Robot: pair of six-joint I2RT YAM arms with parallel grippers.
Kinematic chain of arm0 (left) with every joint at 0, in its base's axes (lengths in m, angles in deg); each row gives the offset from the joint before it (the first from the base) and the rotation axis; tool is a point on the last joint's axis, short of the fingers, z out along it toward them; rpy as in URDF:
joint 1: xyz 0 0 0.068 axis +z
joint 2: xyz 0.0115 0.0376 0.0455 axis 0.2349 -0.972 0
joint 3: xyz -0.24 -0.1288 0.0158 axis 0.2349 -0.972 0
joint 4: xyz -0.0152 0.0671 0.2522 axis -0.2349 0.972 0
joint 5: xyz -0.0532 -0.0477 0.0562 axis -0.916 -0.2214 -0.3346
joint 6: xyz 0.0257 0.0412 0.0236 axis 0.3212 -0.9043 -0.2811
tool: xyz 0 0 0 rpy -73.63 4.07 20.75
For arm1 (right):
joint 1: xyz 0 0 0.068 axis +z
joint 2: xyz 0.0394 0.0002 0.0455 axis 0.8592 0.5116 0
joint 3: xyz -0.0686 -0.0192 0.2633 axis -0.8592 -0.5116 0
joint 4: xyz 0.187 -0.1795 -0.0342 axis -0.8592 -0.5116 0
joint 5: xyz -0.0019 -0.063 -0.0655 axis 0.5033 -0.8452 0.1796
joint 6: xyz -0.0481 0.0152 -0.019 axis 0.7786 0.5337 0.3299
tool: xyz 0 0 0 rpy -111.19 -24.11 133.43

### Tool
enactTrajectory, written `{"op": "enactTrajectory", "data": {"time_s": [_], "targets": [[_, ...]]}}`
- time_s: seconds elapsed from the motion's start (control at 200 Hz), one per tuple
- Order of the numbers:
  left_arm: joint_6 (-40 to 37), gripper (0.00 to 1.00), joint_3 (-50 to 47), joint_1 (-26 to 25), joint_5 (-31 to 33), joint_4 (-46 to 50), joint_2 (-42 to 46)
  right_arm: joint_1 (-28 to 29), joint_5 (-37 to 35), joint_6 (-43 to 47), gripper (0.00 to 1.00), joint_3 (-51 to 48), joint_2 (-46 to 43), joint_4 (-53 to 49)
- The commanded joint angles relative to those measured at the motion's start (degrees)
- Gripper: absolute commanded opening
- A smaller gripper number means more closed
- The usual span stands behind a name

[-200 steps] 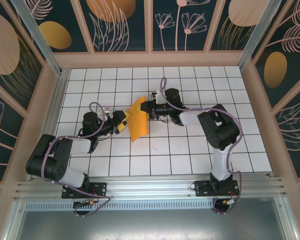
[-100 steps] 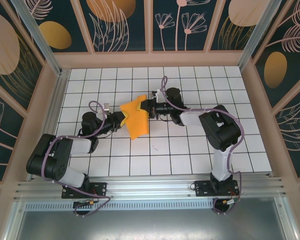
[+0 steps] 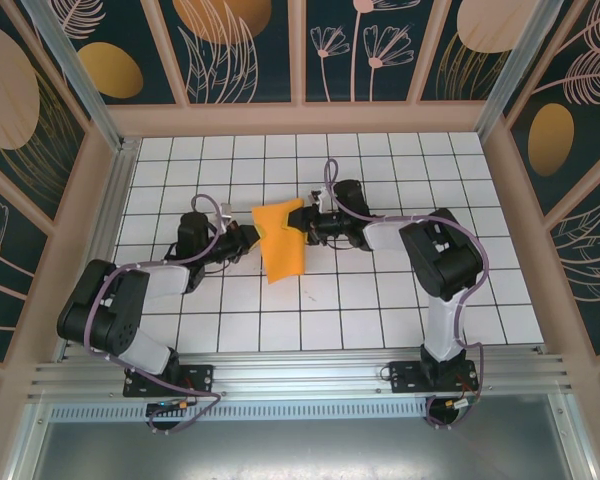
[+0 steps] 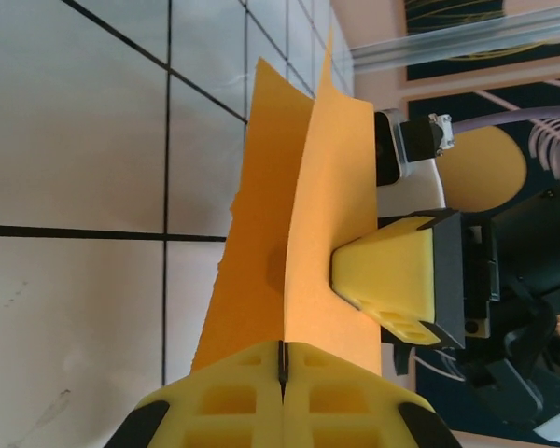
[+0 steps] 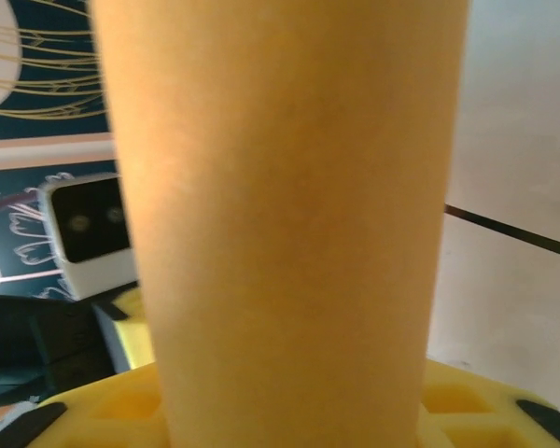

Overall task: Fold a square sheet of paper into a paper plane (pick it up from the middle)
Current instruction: First fold in half a square sheet of paper at the center of the table.

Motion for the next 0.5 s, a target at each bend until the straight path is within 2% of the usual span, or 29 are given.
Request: {"op": "enactTrajectory", "data": {"time_s": [0.0,0.29,0.495], "targets": [[-7.2,0.00,3.6,-0.8,3.3,11.8,-1.3,0.6,-3.1,6.1,0.49,-0.8,1.4,-6.1],[-13.7,0.00,12.8,-4.4,10.6,28.6,-3.5,0.8,-8.3,11.7,0.61,0.2,1.2,-15.7],[-15.0,0.00,18.0,-7.1,13.0,33.3,-6.0,0.3,-10.2,13.1,0.75,-2.0,-1.7,-16.6]]}}
